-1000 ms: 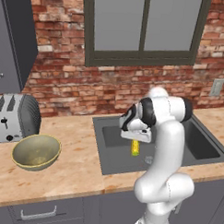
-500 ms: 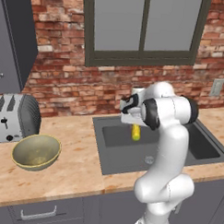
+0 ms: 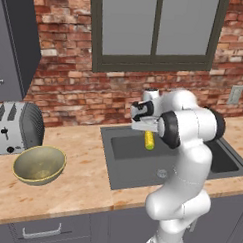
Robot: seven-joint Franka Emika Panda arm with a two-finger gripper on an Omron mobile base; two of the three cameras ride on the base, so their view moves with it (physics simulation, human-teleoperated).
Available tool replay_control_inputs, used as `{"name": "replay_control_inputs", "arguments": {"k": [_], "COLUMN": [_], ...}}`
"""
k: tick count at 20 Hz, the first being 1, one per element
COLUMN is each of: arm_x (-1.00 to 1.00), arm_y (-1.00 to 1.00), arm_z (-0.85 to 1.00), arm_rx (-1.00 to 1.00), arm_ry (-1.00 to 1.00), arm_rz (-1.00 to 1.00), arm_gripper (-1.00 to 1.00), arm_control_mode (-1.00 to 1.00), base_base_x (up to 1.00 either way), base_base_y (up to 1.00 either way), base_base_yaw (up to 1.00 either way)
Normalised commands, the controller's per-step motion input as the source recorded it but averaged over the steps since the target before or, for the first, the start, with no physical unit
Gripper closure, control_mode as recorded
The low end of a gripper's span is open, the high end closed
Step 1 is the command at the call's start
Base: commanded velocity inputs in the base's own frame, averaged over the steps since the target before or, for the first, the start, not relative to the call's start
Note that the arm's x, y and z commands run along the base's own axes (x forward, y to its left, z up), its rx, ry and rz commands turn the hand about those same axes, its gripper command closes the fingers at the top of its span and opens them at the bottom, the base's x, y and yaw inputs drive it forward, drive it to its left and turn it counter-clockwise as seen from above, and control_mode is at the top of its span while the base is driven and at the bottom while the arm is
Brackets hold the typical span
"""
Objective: Pick the oranges from the cabinet and place them in one bowl. Pick the corn from the sink and place it in the other bowl.
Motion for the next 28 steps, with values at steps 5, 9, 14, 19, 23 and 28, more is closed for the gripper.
{"name": "replay_control_inputs", "arguments": {"k": [5, 9, 14, 19, 23, 28], "arm_x": [-0.08, 0.00, -0.02, -0.24, -0.46, -0.76], "arm_y": [0.36, 0.33, 0.12, 0.15, 0.44, 0.46], "arm_z": [0.36, 0.64, 0.64, 0.37, 0.08, 0.29], "arm_rx": [-0.01, 0.00, 0.05, 0.17, 0.15, 0.08], "arm_ry": [-0.05, -0.02, -0.02, -0.09, -0.02, 0.00], "arm_rz": [0.11, 0.06, 0.00, 0.00, 0.00, 0.00], "arm_gripper": [1.00, 1.00, 1.00, 1.00, 1.00, 1.00], "arm_control_mode": [-1.00, -1.00, -1.00, -1.00, -1.00, -1.00], "base_base_x": [0.00, 0.00, 0.00, 0.00, 0.00, 0.00], "base_base_y": [0.00, 0.00, 0.00, 0.00, 0.00, 0.00], "base_base_yaw": [0.00, 0.00, 0.00, 0.00, 0.00, 0.00]}}
